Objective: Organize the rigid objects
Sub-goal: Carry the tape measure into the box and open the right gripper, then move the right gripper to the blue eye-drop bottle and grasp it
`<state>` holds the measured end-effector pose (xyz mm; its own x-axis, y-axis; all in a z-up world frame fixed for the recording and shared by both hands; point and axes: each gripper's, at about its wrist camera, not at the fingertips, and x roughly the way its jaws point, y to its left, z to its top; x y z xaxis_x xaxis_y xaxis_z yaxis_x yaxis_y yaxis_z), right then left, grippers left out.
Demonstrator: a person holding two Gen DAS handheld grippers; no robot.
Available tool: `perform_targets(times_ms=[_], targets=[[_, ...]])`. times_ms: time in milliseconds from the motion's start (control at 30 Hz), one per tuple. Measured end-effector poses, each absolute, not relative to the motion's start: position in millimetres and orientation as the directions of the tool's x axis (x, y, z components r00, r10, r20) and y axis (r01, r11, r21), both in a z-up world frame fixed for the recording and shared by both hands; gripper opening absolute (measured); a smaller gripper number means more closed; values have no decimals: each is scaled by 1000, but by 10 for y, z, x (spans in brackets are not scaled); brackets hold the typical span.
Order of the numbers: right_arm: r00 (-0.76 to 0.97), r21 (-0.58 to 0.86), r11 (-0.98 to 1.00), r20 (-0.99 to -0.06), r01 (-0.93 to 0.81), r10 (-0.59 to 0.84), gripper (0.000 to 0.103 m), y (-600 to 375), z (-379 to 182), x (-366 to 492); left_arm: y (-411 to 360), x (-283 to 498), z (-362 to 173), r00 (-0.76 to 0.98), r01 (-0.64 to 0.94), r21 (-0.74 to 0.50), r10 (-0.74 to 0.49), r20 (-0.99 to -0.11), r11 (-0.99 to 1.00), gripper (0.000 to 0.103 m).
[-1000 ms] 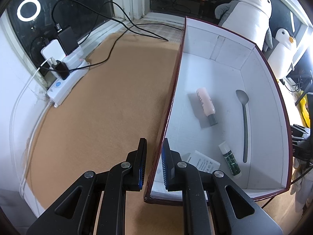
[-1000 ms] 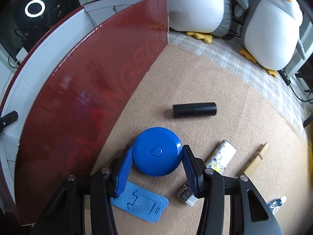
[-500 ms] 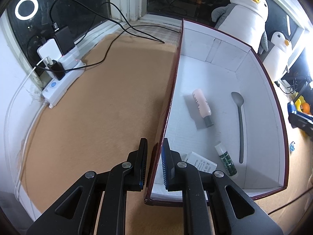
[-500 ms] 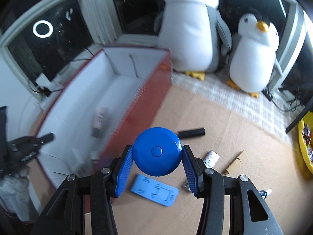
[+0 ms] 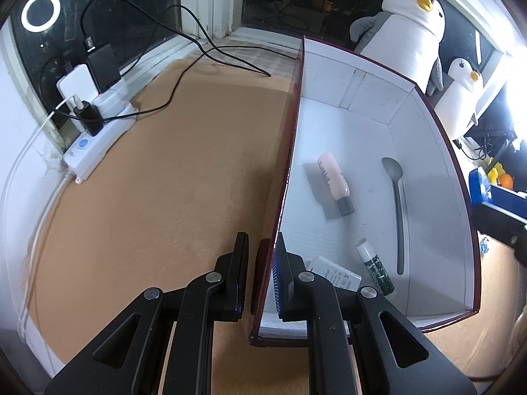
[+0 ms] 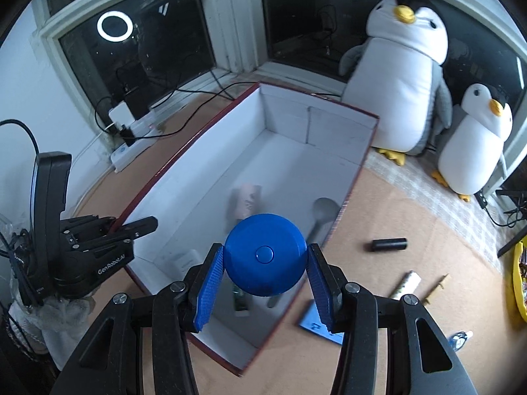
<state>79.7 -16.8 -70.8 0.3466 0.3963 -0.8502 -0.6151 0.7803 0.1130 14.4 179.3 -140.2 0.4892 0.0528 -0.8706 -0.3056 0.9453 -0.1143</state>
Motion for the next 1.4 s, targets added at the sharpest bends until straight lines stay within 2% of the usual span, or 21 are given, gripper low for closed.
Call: perform_targets(times_ms=[800,1133,1233,1400], targets=[[277,120,772,-890,-625,362,47,88,-1015,785,1810,159,-1407,491,-301,-126,40,-870,945,12],[301,165,791,-863,-589,405,47,-191,-868,829,1782,189,-1408,475,-299,-93,63,-878,950,15],[282,238,784,-841,-574,462,47,-383,-818,857,1769,191,-1402,471,-295,-86,67,-880,952,15],[336,254,807,-812,-533,477,52,-697,-688,854,1733,218,-1415,457,-292,-71,74,-886,954,15]])
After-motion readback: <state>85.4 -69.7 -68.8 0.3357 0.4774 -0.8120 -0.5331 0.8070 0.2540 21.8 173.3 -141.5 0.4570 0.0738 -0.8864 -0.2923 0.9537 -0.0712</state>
